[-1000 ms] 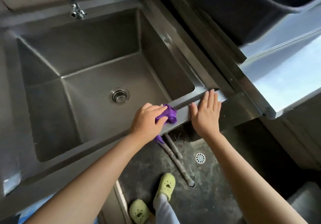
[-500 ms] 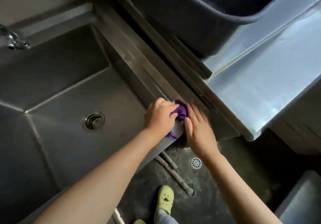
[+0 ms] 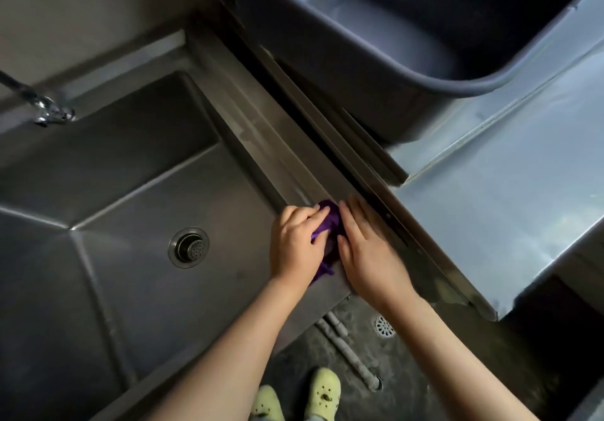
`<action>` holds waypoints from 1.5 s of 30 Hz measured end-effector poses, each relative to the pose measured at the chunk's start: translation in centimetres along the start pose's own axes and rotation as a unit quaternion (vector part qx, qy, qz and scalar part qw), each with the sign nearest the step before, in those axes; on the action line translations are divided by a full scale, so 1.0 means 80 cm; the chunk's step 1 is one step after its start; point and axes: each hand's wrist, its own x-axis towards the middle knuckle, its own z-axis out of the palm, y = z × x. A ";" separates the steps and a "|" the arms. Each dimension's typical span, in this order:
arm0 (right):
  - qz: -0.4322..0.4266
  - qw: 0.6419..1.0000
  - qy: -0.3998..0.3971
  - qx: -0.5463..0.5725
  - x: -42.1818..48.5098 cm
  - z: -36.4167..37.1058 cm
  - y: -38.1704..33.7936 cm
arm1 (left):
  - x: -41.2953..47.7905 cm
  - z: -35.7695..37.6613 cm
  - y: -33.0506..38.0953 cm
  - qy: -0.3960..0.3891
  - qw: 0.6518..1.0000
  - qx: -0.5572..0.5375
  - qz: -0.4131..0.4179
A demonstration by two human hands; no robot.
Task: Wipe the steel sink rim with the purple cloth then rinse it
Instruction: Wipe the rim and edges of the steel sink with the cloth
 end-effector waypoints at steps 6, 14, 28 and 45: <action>-0.053 0.998 0.012 -0.022 0.044 0.001 -0.018 | 0.033 -0.011 -0.025 0.017 0.999 0.031 0.005; -0.087 0.993 -0.006 -0.079 0.112 0.015 -0.029 | 0.093 -0.030 -0.078 0.002 0.999 0.048 0.020; -0.055 0.993 -0.042 -0.092 0.232 0.029 -0.075 | 0.182 -0.054 -0.155 0.021 1.000 -0.010 0.019; -0.079 0.990 -0.036 -0.110 0.350 0.041 -0.129 | 0.274 -0.079 -0.225 0.044 0.999 0.017 -0.011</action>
